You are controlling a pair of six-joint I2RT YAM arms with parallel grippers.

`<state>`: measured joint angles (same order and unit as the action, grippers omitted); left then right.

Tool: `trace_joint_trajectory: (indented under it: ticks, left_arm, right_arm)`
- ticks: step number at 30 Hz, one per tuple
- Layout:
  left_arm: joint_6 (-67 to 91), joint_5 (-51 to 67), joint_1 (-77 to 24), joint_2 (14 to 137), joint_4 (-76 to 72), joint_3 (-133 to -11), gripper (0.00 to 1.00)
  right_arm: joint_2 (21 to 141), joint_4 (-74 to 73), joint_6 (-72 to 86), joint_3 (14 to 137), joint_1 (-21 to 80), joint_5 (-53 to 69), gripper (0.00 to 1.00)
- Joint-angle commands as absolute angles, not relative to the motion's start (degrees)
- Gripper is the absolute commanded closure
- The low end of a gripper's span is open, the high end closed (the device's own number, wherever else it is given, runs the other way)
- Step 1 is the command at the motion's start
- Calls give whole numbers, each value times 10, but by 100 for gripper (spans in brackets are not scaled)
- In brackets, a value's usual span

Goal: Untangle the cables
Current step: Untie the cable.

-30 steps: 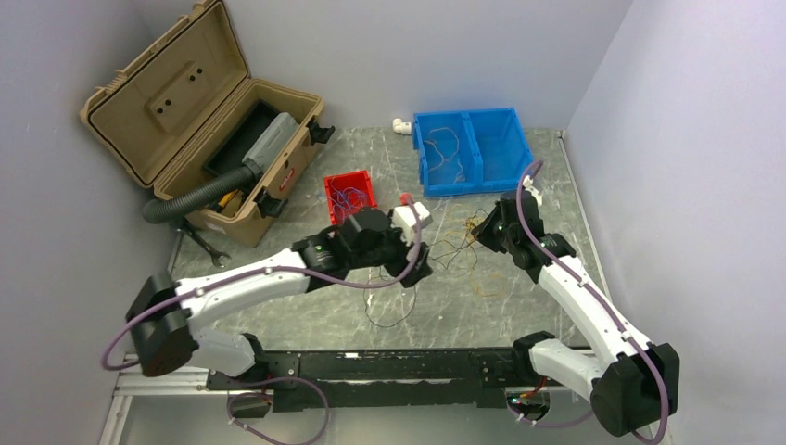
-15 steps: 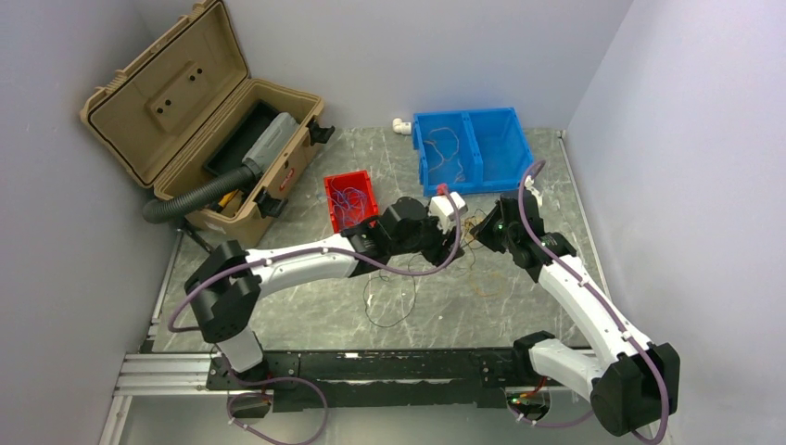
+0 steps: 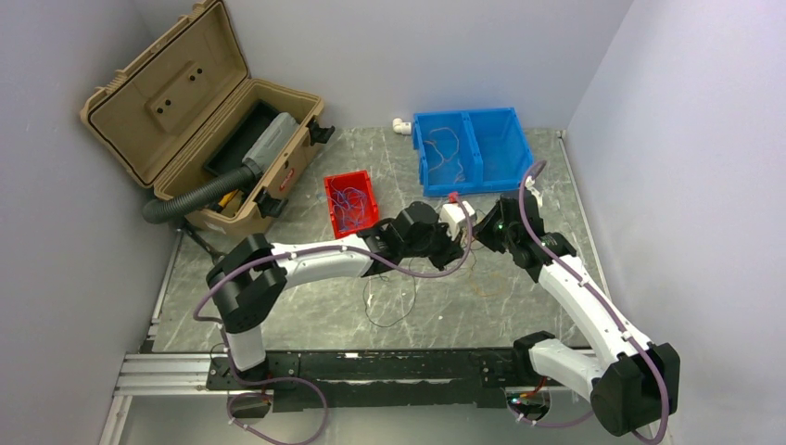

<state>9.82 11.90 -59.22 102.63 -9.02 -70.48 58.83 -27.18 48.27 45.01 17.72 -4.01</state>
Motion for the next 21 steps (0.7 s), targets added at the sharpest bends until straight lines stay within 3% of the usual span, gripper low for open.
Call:
trace_joint_trajectory:
  ticks: [1, 2, 3, 8, 19, 21]
  left_arm:
    - [91, 127, -596, 979, -155, -677, 100]
    - [89, 124, -596, 964, -159, -667, 100]
    - [86, 123, -597, 951, -154, -663, 100]
    - [85, 118, -597, 888, -105, -654, 100]
    - [91, 50, -596, 696, -4, -571, 100]
    - [93, 21, -596, 657, 19, -550, 100]
  right_arm:
    - [589, -268, 499, 451, 178, -48, 78]
    - [592, -263, 501, 446, 178, -50, 66]
    - [595, -255, 503, 440, 178, -51, 61]
    - [628, -209, 508, 409, 176, -61, 49]
    - [716, -161, 486, 366, 85, -76, 46]
    - [711, -160, 476, 363, 60, -75, 40]
